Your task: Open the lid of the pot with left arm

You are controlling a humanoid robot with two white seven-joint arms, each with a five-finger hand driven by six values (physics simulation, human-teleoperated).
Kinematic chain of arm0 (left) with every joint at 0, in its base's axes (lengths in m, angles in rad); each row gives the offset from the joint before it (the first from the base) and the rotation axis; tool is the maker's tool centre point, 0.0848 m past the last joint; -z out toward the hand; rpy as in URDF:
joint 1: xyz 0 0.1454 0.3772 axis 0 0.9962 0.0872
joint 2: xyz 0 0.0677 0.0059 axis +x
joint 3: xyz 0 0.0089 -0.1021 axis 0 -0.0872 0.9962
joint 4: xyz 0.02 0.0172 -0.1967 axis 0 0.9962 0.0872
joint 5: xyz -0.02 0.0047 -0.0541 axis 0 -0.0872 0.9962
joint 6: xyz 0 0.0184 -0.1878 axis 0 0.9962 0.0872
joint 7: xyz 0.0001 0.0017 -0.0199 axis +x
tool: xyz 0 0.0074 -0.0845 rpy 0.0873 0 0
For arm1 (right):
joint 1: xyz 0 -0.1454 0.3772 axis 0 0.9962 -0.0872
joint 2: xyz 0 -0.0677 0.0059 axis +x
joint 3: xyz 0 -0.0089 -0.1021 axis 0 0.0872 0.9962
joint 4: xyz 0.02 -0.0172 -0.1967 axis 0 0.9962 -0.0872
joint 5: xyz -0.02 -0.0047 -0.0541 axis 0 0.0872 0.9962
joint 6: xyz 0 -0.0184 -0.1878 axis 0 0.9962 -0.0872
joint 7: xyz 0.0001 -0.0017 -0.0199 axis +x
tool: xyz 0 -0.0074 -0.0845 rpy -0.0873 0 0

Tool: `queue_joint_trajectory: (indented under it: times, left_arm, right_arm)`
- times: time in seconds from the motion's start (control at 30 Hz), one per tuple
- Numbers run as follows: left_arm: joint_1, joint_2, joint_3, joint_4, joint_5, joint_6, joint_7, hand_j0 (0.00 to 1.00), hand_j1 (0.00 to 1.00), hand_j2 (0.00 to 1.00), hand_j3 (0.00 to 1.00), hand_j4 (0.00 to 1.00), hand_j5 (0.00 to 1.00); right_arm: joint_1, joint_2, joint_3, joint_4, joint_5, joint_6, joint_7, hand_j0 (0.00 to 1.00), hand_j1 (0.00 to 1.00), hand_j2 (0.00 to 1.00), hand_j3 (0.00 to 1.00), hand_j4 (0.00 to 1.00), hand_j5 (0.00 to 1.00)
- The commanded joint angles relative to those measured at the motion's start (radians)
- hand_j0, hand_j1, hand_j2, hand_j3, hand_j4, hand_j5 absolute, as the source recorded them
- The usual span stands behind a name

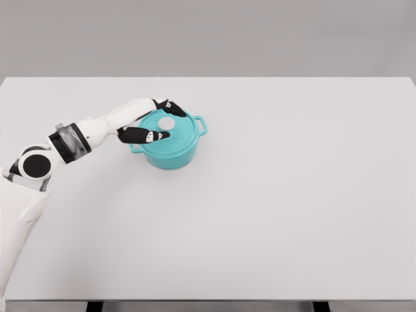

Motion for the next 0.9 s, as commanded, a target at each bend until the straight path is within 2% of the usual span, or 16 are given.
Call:
queue_joint_trajectory:
  times: [0.0,0.47,0.63,0.73,0.87]
  left_arm:
    - [0.003,0.0,0.004,-0.012,0.003,0.001,0.0,0.66,0.66,0.66,0.66,0.66,0.66]
    - [0.031,-0.027,0.065,-0.043,-0.078,-0.034,0.0,0.62,0.62,0.62,0.62,0.62,0.62]
    - [0.031,-0.043,0.074,-0.041,-0.093,-0.037,0.0,0.63,0.63,0.63,0.63,0.63,0.63]
    - [0.031,-0.071,0.104,-0.039,-0.145,-0.037,0.0,0.65,0.65,0.65,0.65,0.65,0.65]
    - [0.031,-0.071,0.104,-0.039,-0.15,-0.037,0.0,0.67,0.67,0.67,0.67,0.67,0.67]
  right_arm:
    - [0.0,0.0,0.0,0.0,0.0,-0.001,0.0,1.0,1.0,1.0,1.0,1.0,1.0]
    - [0.0,0.0,0.0,0.0,0.0,-0.001,0.0,1.0,1.0,1.0,1.0,1.0,1.0]
    - [0.0,0.0,0.0,0.0,0.0,-0.001,0.0,1.0,1.0,1.0,1.0,1.0,1.0]
    - [0.0,0.0,0.0,0.0,0.0,-0.001,0.0,1.0,1.0,1.0,1.0,1.0,1.0]
    - [0.0,0.0,0.0,0.0,0.0,0.001,0.0,1.0,1.0,1.0,1.0,1.0,1.0]
